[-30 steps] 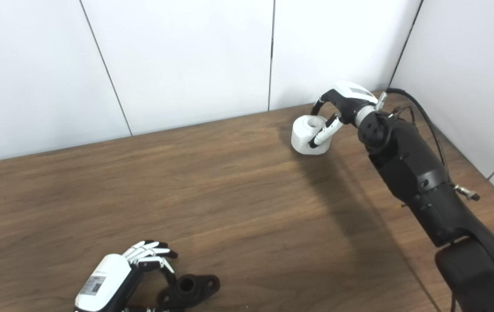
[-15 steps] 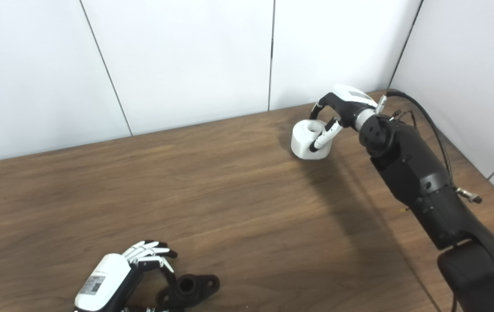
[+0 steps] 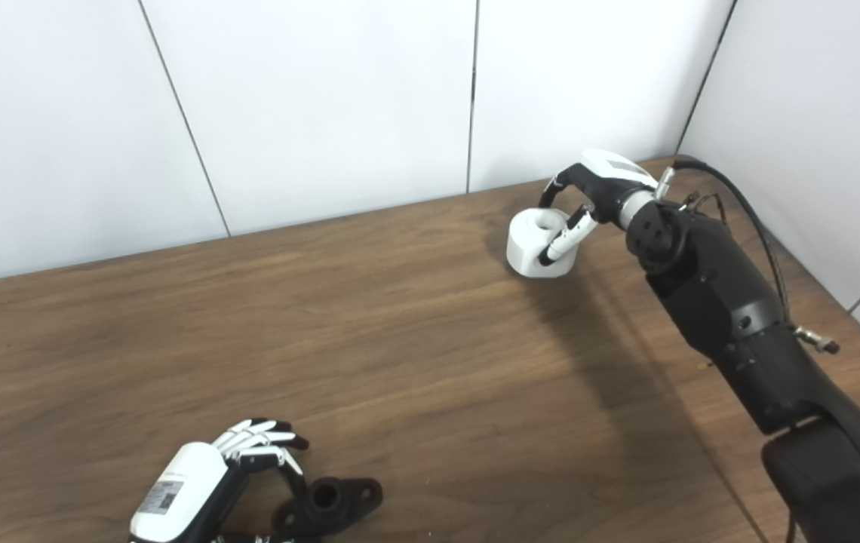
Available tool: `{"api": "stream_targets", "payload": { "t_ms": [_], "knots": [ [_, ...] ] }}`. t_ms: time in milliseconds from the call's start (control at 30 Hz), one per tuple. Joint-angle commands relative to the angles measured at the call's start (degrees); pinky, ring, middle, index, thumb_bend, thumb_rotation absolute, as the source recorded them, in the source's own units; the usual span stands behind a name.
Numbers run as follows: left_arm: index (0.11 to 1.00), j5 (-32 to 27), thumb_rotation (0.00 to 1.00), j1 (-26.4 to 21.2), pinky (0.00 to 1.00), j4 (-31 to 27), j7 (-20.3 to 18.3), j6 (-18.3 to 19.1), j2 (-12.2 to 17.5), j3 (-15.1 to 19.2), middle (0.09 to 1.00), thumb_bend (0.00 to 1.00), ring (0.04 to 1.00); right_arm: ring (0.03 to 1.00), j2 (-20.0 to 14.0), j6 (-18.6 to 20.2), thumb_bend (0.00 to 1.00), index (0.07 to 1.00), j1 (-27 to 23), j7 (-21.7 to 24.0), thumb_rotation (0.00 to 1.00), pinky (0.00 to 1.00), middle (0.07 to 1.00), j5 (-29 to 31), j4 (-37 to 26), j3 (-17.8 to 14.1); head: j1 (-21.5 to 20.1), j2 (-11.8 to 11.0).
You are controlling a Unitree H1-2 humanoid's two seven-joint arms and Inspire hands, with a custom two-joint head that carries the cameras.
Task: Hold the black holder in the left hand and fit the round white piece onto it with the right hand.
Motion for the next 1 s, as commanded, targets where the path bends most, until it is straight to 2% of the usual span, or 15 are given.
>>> {"api": "stream_targets", "payload": {
  "t_ms": [0, 200, 467, 967],
  "knots": [
    [0.485, 0.91, 0.04, 1.60, 0.87, 1.29, -3.06, 2.52, 1.38, -0.07, 0.763, 0.52, 0.842, 0.988, -2.50, 0.14, 0.89, 0.705, -2.57, -0.15, 0.23, 1.00, 0.866, -0.75, -1.33, -0.40, -0.03, 0.17],
    [0.485, 0.76, 0.04, 1.75, 0.88, 1.04, -3.16, 2.64, 1.57, 0.20, 0.763, 0.52, 0.844, 0.999, -2.60, 2.30, 0.92, 0.739, -2.56, 1.50, 0.26, 1.00, 0.883, -1.71, -1.75, 0.53, -0.31, 0.36],
    [0.485, 0.65, 0.04, 1.93, 0.88, 0.85, -3.22, 2.51, 1.86, 0.44, 0.763, 0.52, 0.842, 1.000, -2.25, 3.17, 0.91, 0.685, -2.24, 1.79, 0.21, 1.00, 0.882, -1.42, -2.27, 0.18, -0.27, 0.84],
    [0.485, 0.36, 0.04, 1.98, 0.90, 1.18, -3.05, 2.22, 1.92, 0.74, 0.766, 0.52, 0.847, 0.997, -2.37, 2.77, 0.87, 0.623, -1.78, 1.24, 0.18, 1.00, 0.867, -1.25, -1.98, -0.10, -0.48, 0.78]
  ]
}}
